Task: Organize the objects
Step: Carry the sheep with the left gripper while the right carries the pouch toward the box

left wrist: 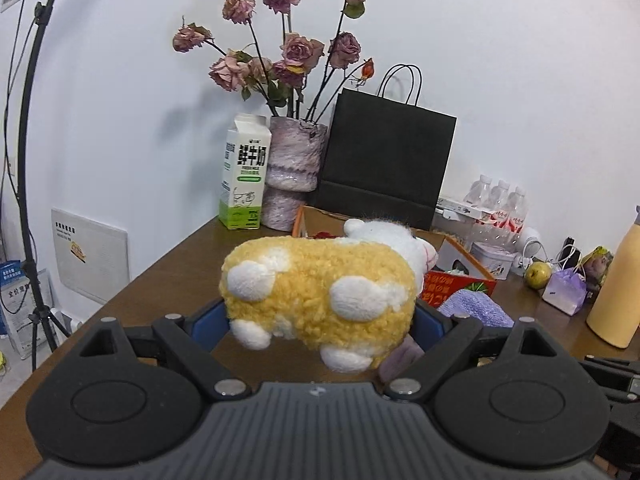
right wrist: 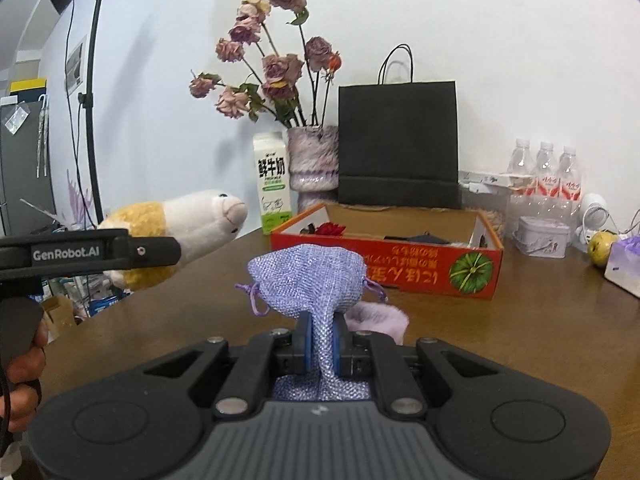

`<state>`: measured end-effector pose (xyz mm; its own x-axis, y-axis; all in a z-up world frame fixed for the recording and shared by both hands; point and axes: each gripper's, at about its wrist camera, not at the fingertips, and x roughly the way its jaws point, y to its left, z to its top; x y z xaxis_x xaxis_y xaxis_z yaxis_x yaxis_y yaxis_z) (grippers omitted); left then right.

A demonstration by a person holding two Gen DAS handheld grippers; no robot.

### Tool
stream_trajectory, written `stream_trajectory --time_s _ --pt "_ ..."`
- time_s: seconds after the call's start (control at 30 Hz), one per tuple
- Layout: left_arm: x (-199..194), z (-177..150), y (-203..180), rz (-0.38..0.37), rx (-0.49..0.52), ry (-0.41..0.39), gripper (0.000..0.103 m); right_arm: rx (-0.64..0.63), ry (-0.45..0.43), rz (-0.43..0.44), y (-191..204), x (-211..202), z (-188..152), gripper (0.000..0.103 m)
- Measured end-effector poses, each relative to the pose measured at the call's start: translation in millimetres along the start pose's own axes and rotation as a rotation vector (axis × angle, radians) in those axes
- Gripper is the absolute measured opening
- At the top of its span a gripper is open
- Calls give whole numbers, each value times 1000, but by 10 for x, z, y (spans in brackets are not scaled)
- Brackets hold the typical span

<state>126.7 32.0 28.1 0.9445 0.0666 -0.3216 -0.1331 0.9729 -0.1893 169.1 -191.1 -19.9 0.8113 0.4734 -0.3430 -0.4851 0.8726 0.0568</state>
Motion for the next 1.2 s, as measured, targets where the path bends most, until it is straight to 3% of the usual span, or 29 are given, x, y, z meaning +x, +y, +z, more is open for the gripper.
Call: stream_trajectory --time_s 0.63,1.2 --pt "532 409 -450 7 -19 -22 93 8 -52 -47 -284 418 428 9" --pt "1179 666 -590 26 -29 -43 93 4 -88 -91 -487 983 724 9"
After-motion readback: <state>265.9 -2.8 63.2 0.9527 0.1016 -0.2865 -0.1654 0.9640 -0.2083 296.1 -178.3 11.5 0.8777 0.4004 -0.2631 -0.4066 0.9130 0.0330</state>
